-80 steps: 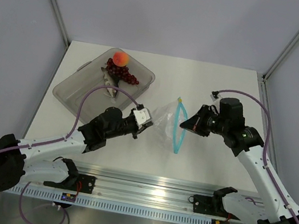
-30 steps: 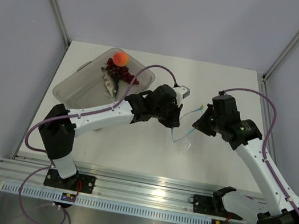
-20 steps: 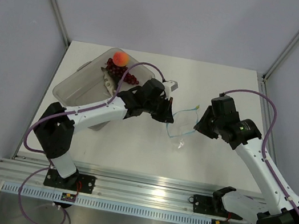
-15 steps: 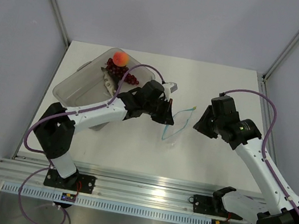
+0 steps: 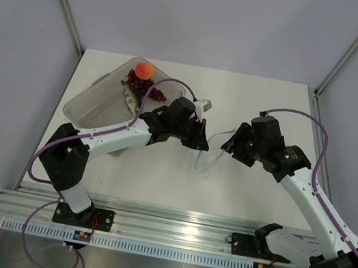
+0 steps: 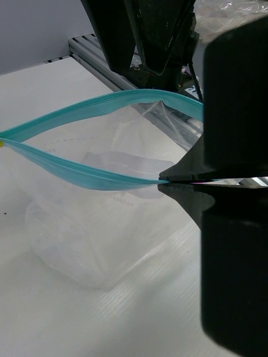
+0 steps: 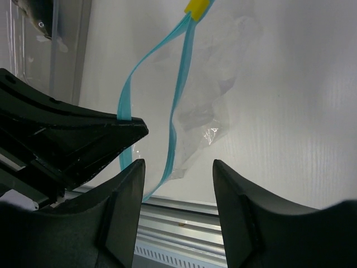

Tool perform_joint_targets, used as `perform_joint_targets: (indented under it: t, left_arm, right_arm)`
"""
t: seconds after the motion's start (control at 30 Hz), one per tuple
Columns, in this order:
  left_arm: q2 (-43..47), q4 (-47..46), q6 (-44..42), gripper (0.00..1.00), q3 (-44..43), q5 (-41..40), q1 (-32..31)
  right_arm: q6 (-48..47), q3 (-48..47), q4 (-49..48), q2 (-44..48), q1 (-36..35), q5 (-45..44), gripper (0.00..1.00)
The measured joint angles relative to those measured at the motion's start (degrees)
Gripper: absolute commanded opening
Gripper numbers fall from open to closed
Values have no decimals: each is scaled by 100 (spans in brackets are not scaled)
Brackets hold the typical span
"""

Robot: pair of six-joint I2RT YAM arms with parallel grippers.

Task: Place the food in the zip-top bag and seal the zipper
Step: Open the zipper of the food storage bag.

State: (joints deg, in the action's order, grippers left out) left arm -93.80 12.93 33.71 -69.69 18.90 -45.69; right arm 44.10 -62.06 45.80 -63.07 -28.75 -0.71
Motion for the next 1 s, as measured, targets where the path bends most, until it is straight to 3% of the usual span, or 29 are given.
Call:
perform_joint_targets:
  t: [0.13, 0.2, 0.23, 0.3, 0.33, 0.47, 0.8, 1.0]
  left_arm:
    - [2, -42, 0, 0, 31, 0, 0]
    - [2, -59, -2, 0, 59, 2, 0]
    - [2, -61, 0, 0, 76, 2, 0]
    - [2, -59, -2, 0, 90, 4, 0]
    - [2, -59, -2, 0, 92, 4, 0]
    - [2, -61, -13, 0, 94, 2, 2]
    - [162, -212, -24, 0, 363, 63, 319]
    - [162, -225, -83, 0, 363, 122, 525]
  right_arm:
    - [116, 9, -164, -76, -238, -7, 59]
    - [162, 26, -236, -175, -343, -9, 53]
    - [186, 46, -291, -238, -380, -11, 41]
    - [232, 105, -356, -354, -417, -28, 31]
    - [256, 138, -376, -409, -422, -44, 20]
    - [319, 216, -345, -496, -426, -260, 0]
    - [337, 186, 127, -271, -444, -1027, 0]
    - [304, -334, 321, -313, -612, -1366, 0]
